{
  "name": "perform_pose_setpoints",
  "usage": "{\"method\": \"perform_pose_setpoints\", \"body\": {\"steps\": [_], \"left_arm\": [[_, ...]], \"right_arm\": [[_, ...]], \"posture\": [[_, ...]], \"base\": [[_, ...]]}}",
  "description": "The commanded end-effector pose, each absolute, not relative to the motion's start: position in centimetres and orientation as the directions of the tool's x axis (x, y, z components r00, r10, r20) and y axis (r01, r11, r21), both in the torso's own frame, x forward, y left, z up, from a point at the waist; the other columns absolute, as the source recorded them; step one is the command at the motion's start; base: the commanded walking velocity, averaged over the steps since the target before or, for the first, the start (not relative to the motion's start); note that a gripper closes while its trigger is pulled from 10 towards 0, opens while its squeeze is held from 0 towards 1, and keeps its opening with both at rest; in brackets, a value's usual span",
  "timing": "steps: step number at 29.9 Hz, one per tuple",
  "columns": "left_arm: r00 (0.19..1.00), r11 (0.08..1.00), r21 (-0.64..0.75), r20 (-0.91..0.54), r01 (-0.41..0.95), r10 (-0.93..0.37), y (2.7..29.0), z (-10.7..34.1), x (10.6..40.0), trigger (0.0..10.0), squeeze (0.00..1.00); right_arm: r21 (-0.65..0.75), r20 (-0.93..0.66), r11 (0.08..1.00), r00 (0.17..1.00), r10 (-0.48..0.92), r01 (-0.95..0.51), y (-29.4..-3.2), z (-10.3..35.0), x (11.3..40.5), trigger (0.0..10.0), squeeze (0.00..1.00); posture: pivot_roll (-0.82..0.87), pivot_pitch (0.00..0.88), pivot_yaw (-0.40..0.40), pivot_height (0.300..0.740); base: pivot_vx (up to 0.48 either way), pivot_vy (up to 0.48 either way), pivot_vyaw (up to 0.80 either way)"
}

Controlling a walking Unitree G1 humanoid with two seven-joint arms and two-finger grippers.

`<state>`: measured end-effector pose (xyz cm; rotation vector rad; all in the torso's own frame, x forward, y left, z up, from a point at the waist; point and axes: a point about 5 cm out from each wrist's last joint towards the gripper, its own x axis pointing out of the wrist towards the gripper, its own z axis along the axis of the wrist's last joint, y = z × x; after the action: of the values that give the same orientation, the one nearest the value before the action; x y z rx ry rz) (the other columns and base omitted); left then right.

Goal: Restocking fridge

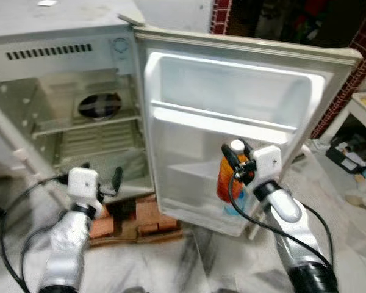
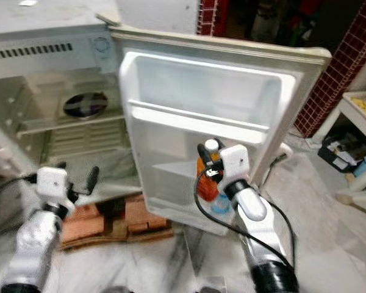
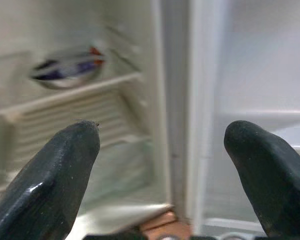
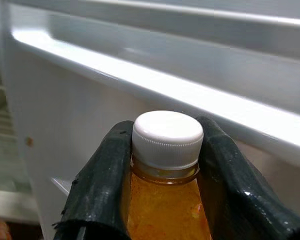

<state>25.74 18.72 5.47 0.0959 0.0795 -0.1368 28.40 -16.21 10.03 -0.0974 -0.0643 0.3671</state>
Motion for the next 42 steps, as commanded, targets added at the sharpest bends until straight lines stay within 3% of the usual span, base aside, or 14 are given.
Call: {"method": "perform_pose_setpoints", "body": {"steps": [1, 10, 18, 27, 42], "left_arm": [[0.991, 0.989, 0.114, -0.102, 0.097, -0.086, 19.9, 5.4, 25.6, 10.0, 0.00], [0.988, 0.989, 0.109, -0.133, 0.095, -0.080, 20.1, 4.8, 25.2, 10.0, 0.00], [0.979, 0.991, 0.111, -0.200, 0.068, -0.045, 23.8, 5.1, 24.7, 10.0, 0.00], [0.986, 0.984, 0.124, -0.121, 0.128, -0.113, 20.6, 6.5, 24.3, 10.0, 0.00], [0.992, 0.991, 0.095, -0.087, 0.098, -0.090, 19.4, 7.1, 24.9, 10.0, 0.00]], "right_arm": [[-0.097, 0.088, 0.917, 0.914, 0.396, -0.388, -15.3, 10.8, 28.4, 10.0, 0.00], [-0.093, 0.094, 0.920, 0.916, 0.389, -0.381, -15.4, 10.8, 28.1, 10.0, 0.00], [-0.092, 0.098, 0.924, 0.920, 0.380, -0.372, -15.6, 10.8, 28.1, 10.0, 0.00], [-0.080, 0.099, 0.920, 0.915, 0.390, -0.384, -15.1, 10.7, 28.0, 10.0, 0.00], [-0.078, 0.100, 0.921, 0.916, 0.389, -0.383, -15.1, 10.7, 28.2, 10.0, 0.00]], "posture": [[0.03, 0.000, -0.020, 0.740], [0.02, 0.000, -0.017, 0.740], [0.03, 0.000, -0.012, 0.740], [0.04, 0.000, -0.015, 0.740], [0.04, 0.000, -0.016, 0.740]], "base": [[0.000, 0.000, 0.00], [0.000, 0.000, 0.00], [0.000, 0.000, 0.00], [0.000, 0.000, 0.00], [0.000, 0.000, 0.00]]}}
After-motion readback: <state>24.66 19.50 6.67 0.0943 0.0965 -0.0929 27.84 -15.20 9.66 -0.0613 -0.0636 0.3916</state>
